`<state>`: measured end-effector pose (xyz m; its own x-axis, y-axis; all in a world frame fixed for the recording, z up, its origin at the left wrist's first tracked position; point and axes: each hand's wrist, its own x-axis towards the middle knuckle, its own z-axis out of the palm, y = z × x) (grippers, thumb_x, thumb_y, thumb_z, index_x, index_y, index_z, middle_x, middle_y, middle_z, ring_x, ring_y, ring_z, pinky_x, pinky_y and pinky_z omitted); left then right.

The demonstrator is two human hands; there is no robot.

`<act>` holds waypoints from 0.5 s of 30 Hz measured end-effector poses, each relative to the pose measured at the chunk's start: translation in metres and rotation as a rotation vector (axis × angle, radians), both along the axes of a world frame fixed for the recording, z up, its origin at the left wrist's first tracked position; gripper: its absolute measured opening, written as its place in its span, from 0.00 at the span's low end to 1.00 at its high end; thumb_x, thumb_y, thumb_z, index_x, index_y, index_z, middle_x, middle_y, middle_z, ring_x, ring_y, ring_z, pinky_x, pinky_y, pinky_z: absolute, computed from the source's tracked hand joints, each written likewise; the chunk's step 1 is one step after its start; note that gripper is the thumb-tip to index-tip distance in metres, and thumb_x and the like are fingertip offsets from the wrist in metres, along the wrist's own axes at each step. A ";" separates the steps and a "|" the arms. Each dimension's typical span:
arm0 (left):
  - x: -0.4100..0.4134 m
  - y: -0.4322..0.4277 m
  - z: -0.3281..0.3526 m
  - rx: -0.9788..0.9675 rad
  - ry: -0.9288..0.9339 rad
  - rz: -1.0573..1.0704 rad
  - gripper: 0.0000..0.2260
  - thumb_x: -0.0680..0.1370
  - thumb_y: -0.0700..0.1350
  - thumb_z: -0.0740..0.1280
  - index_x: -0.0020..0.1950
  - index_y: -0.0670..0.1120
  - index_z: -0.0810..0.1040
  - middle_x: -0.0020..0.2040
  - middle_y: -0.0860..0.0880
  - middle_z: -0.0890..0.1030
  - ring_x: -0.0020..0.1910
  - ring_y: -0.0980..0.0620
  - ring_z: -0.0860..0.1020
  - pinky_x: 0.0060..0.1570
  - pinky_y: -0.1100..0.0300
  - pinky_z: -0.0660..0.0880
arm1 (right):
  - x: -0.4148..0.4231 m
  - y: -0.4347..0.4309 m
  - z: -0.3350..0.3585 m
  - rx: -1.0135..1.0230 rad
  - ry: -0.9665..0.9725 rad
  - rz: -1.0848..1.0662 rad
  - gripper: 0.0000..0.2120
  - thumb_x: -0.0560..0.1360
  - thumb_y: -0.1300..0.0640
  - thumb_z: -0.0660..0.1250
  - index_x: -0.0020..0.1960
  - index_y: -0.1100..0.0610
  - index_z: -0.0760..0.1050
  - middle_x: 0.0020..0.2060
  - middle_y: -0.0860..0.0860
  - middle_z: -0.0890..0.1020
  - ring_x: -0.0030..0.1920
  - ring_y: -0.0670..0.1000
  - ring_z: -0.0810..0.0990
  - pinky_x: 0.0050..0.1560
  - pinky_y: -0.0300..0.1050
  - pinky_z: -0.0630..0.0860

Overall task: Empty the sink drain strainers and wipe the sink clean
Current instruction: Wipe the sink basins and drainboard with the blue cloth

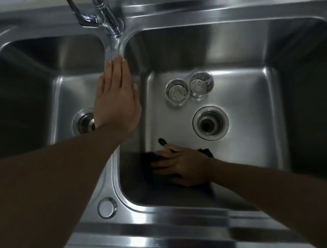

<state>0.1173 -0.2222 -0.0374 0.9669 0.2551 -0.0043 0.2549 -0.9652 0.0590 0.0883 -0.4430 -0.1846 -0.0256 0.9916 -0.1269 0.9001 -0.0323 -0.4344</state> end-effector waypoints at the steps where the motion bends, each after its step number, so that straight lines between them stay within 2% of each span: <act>1: 0.000 0.000 0.000 0.001 -0.004 0.000 0.27 0.84 0.47 0.50 0.81 0.40 0.48 0.82 0.44 0.49 0.81 0.46 0.47 0.79 0.50 0.48 | 0.007 -0.010 0.000 -0.016 -0.001 0.045 0.25 0.79 0.49 0.63 0.76 0.48 0.67 0.78 0.45 0.64 0.80 0.55 0.54 0.78 0.59 0.47; 3: 0.000 0.001 -0.001 0.002 -0.010 -0.004 0.26 0.84 0.47 0.49 0.81 0.40 0.48 0.82 0.44 0.49 0.81 0.47 0.47 0.79 0.51 0.48 | 0.025 -0.031 -0.001 -0.032 -0.038 0.063 0.24 0.79 0.49 0.63 0.75 0.47 0.69 0.77 0.44 0.64 0.80 0.56 0.54 0.78 0.60 0.49; 4: 0.000 0.000 -0.002 0.001 -0.011 -0.006 0.26 0.84 0.47 0.49 0.81 0.40 0.48 0.82 0.44 0.50 0.81 0.46 0.47 0.79 0.51 0.48 | 0.034 -0.039 -0.002 -0.005 -0.082 -0.014 0.24 0.78 0.49 0.65 0.74 0.46 0.71 0.77 0.45 0.66 0.79 0.57 0.56 0.77 0.62 0.52; 7: 0.000 0.001 -0.003 0.001 -0.018 0.002 0.27 0.84 0.47 0.49 0.81 0.40 0.48 0.82 0.44 0.50 0.81 0.47 0.48 0.79 0.51 0.47 | 0.049 -0.040 0.001 0.025 -0.136 -0.475 0.24 0.75 0.53 0.69 0.71 0.50 0.75 0.74 0.49 0.71 0.77 0.63 0.63 0.75 0.66 0.58; 9: 0.000 0.002 -0.004 0.001 -0.020 -0.004 0.26 0.84 0.47 0.49 0.81 0.40 0.48 0.82 0.44 0.50 0.81 0.46 0.47 0.79 0.51 0.47 | 0.041 -0.018 0.008 -0.013 -0.129 -0.598 0.25 0.75 0.54 0.69 0.72 0.52 0.74 0.74 0.50 0.71 0.77 0.63 0.62 0.75 0.65 0.57; 11: 0.000 0.002 -0.005 0.006 -0.025 -0.007 0.26 0.84 0.47 0.49 0.81 0.40 0.49 0.82 0.44 0.50 0.81 0.46 0.48 0.79 0.51 0.47 | 0.026 0.004 0.012 -0.002 -0.054 -0.523 0.26 0.75 0.53 0.68 0.73 0.52 0.73 0.75 0.50 0.70 0.77 0.62 0.61 0.76 0.62 0.56; 15: 0.000 0.002 -0.007 0.010 -0.035 0.000 0.26 0.84 0.47 0.48 0.81 0.41 0.49 0.82 0.44 0.51 0.81 0.46 0.48 0.79 0.52 0.47 | -0.001 0.005 0.009 -0.020 0.000 -0.116 0.27 0.77 0.51 0.64 0.76 0.49 0.68 0.78 0.47 0.65 0.80 0.58 0.55 0.77 0.56 0.53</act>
<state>0.1174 -0.2201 -0.0440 0.9663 0.2552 0.0324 0.2531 -0.9657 0.0583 0.0870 -0.4381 -0.1759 0.0891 0.9852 -0.1466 0.8897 -0.1449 -0.4330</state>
